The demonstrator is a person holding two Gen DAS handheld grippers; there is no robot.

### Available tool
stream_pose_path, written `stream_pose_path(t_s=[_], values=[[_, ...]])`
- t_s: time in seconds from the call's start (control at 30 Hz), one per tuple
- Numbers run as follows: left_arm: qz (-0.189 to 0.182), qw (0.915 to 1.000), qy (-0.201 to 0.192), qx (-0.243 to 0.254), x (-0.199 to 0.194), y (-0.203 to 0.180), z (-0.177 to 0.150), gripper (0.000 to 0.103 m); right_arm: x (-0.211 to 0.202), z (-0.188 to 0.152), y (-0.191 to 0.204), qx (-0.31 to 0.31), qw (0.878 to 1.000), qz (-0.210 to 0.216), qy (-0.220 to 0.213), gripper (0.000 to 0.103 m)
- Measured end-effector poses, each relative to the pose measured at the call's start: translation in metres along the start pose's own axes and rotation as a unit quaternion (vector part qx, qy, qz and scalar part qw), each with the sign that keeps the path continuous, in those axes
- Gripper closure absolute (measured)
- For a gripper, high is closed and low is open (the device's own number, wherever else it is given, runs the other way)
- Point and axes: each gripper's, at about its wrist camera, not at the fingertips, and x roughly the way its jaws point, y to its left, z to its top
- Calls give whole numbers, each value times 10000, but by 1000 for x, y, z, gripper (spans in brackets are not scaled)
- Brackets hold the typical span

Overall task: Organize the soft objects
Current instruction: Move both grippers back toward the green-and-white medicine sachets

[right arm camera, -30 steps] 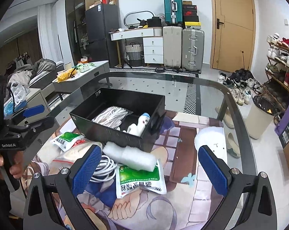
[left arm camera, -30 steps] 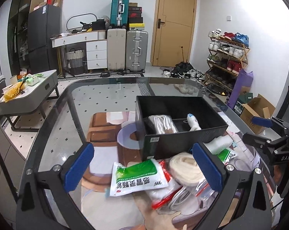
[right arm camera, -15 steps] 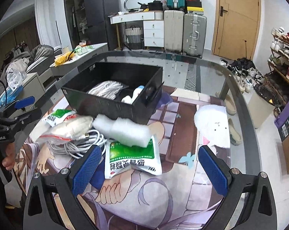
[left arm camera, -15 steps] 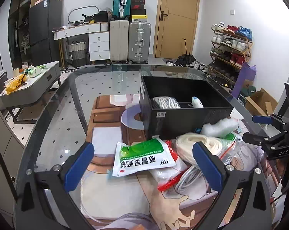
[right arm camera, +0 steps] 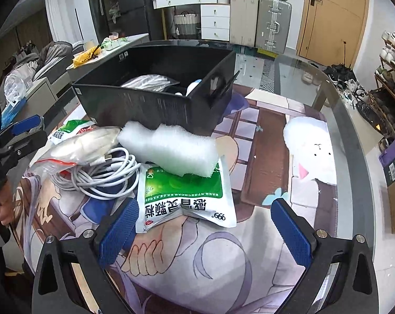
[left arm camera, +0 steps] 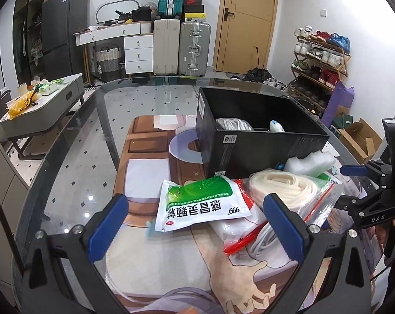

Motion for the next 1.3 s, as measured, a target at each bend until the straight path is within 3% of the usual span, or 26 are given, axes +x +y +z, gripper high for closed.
stream_pose_path(t_s=[0.8, 0.97, 1.3], values=[[-27, 9988, 453, -209, 27, 10, 1, 0, 19, 3, 7, -35, 9999, 15, 109, 1], [-105, 9972, 641, -381, 39, 15, 4, 0, 16, 2, 7, -69, 10000, 33, 55, 10], [-257, 9955, 787, -470, 49, 18, 6, 0, 15, 0, 6, -103, 9999, 69, 34, 10]])
